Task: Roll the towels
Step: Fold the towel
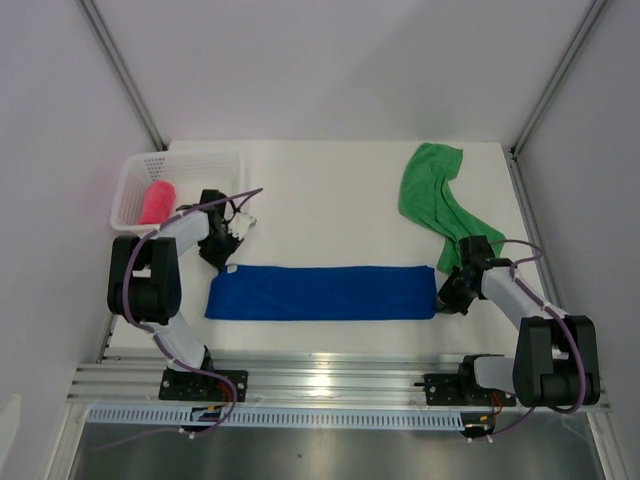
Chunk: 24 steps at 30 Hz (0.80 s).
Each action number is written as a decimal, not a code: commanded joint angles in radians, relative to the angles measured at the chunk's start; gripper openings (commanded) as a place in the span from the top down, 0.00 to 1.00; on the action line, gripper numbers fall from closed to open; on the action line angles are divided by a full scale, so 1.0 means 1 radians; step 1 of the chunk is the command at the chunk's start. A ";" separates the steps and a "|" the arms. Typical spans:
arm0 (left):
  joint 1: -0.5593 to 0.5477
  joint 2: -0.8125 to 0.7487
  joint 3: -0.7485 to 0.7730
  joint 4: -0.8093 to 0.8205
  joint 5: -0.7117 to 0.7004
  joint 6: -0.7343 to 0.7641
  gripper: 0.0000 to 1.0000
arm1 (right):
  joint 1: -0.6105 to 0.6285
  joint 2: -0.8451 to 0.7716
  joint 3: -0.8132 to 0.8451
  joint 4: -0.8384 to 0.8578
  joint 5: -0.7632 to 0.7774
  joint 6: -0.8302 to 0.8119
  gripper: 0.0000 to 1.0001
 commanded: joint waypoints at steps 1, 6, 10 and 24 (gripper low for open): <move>0.010 -0.016 0.014 -0.028 -0.015 -0.013 0.99 | -0.003 -0.042 -0.002 -0.056 0.063 0.033 1.00; 0.010 -0.023 0.036 -0.034 -0.056 -0.016 0.95 | -0.002 -0.046 0.017 -0.078 0.081 0.036 0.73; 0.008 -0.051 0.065 -0.074 -0.050 -0.031 0.78 | 0.015 -0.087 0.107 -0.134 0.171 0.032 0.68; -0.082 -0.353 0.053 -0.309 0.042 -0.022 0.67 | 0.474 0.168 0.256 0.385 -0.020 -0.233 1.00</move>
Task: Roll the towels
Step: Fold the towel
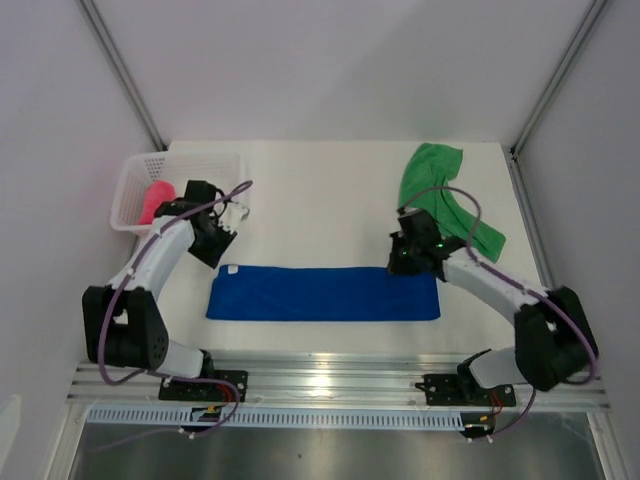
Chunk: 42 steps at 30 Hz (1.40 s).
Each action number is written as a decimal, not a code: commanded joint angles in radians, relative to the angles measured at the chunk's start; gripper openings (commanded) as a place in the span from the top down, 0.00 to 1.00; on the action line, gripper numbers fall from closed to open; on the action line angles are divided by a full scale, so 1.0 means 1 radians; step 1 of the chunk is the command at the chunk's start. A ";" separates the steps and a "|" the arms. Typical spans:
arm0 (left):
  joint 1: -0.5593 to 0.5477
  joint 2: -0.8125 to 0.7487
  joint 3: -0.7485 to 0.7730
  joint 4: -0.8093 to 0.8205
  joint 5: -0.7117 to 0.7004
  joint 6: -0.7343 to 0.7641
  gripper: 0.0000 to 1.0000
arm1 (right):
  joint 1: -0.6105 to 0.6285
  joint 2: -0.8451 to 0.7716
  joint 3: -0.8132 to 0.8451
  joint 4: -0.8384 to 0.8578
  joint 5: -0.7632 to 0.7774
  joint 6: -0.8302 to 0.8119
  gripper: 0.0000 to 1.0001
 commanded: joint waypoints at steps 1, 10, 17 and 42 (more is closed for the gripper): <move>-0.101 -0.125 -0.013 -0.086 0.073 0.016 0.66 | 0.100 0.167 0.023 0.259 -0.195 -0.108 1.00; -0.320 0.026 -0.297 0.047 -0.071 -0.027 0.65 | 0.149 0.476 0.130 0.348 -0.258 -0.051 1.00; -0.321 0.174 -0.331 0.099 -0.142 -0.040 0.66 | 0.107 0.482 0.096 0.311 -0.146 0.054 1.00; -0.226 -0.148 -0.099 -0.016 0.186 -0.042 0.43 | -0.263 -0.127 -0.141 -0.218 -0.037 0.177 0.63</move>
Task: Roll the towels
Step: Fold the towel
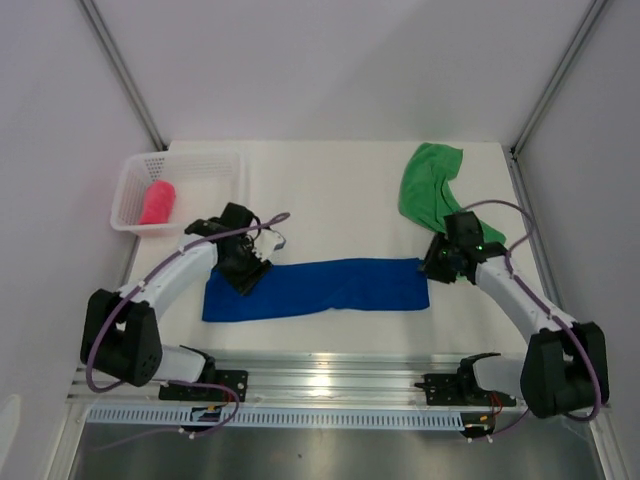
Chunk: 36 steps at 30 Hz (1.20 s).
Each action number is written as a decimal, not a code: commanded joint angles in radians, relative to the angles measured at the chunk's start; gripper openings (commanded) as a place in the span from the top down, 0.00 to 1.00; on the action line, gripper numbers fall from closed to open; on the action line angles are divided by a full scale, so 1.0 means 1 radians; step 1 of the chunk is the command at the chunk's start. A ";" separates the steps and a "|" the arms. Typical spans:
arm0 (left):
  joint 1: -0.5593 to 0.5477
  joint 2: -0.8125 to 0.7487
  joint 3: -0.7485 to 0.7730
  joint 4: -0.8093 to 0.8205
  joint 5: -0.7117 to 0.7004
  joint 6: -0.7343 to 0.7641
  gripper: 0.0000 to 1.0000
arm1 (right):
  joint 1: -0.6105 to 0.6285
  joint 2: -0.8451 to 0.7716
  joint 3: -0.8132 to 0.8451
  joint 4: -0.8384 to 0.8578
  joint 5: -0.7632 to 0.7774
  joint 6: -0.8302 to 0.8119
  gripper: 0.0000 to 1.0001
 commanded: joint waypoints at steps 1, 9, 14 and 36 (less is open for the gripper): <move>0.106 -0.066 0.079 -0.012 0.060 -0.015 0.42 | -0.109 -0.119 -0.120 -0.138 0.026 0.077 0.59; 0.270 0.081 0.018 0.170 -0.221 -0.004 0.45 | -0.168 -0.109 -0.191 -0.071 -0.116 0.069 0.38; 0.318 0.175 0.018 0.230 -0.292 -0.001 0.45 | -0.168 -0.095 -0.229 -0.043 -0.141 0.075 0.40; 0.342 0.287 0.089 0.189 -0.192 -0.018 0.49 | -0.184 -0.101 -0.221 -0.083 0.055 0.101 0.96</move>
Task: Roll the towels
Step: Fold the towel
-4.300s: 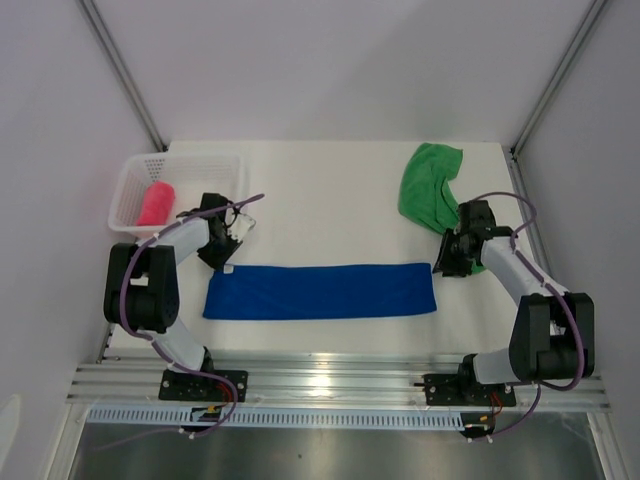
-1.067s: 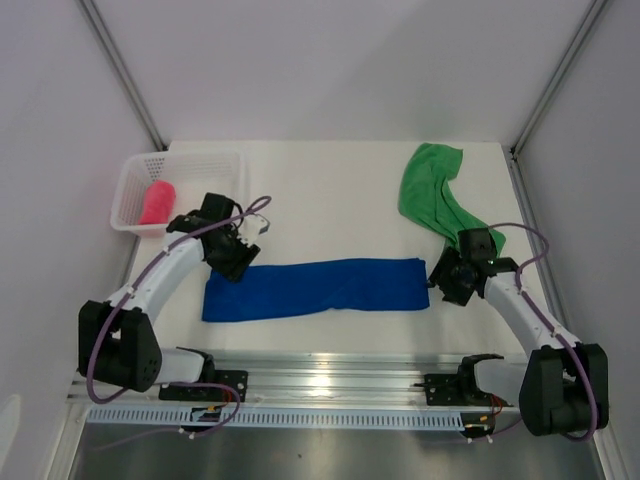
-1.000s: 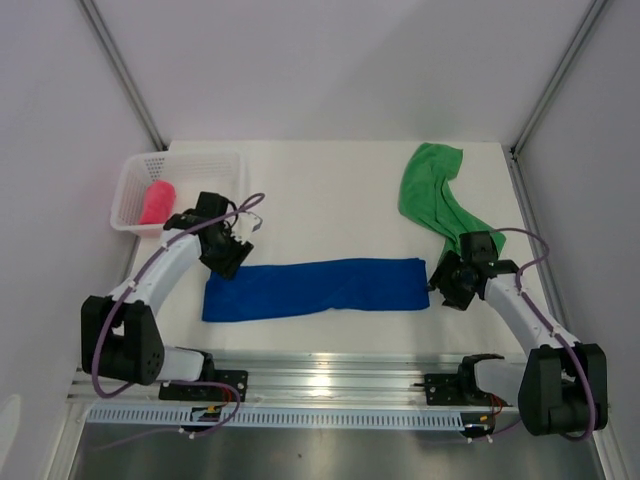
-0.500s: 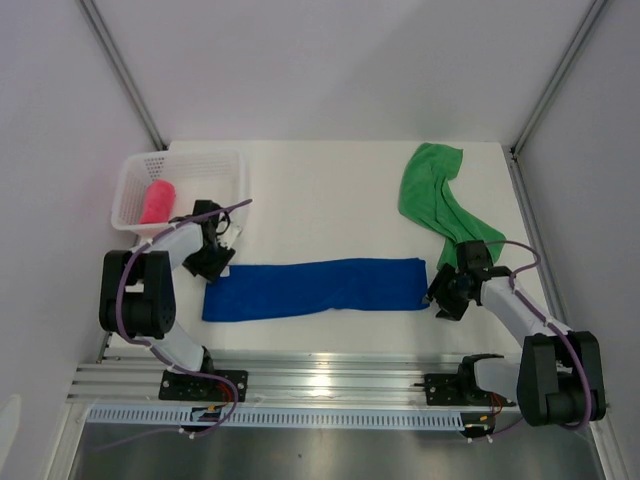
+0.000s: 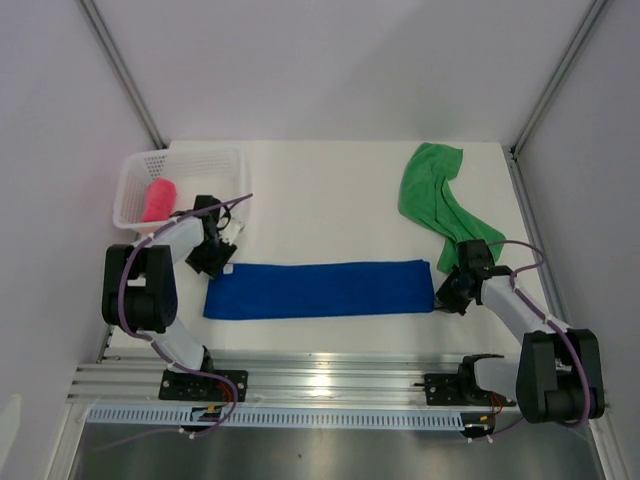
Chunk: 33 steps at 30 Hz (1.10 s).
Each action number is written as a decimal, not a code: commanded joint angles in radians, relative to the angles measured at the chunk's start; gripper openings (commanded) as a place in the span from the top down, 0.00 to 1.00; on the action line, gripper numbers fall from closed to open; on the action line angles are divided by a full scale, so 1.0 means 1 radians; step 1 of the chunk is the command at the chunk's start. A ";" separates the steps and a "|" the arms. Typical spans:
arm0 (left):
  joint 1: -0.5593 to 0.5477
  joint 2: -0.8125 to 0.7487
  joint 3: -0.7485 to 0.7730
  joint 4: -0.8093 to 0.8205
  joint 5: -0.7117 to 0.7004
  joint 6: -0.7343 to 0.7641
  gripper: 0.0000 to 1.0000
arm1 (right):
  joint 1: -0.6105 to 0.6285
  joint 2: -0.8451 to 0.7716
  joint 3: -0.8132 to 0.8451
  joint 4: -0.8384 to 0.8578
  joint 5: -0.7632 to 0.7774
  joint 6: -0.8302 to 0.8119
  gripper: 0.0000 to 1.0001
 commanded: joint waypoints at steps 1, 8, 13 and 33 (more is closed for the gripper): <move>0.007 0.007 0.059 -0.037 0.042 -0.016 0.49 | -0.010 -0.061 0.040 -0.082 0.090 0.007 0.98; 0.007 0.014 0.096 -0.082 0.065 -0.012 0.49 | -0.011 -0.064 0.032 -0.095 0.074 0.004 0.99; 0.007 0.003 0.084 -0.096 0.064 -0.016 0.48 | -0.013 -0.035 0.055 -0.121 0.082 -0.013 0.65; 0.007 0.014 0.076 -0.091 0.080 -0.033 0.49 | -0.016 0.034 0.000 -0.035 0.035 0.033 0.59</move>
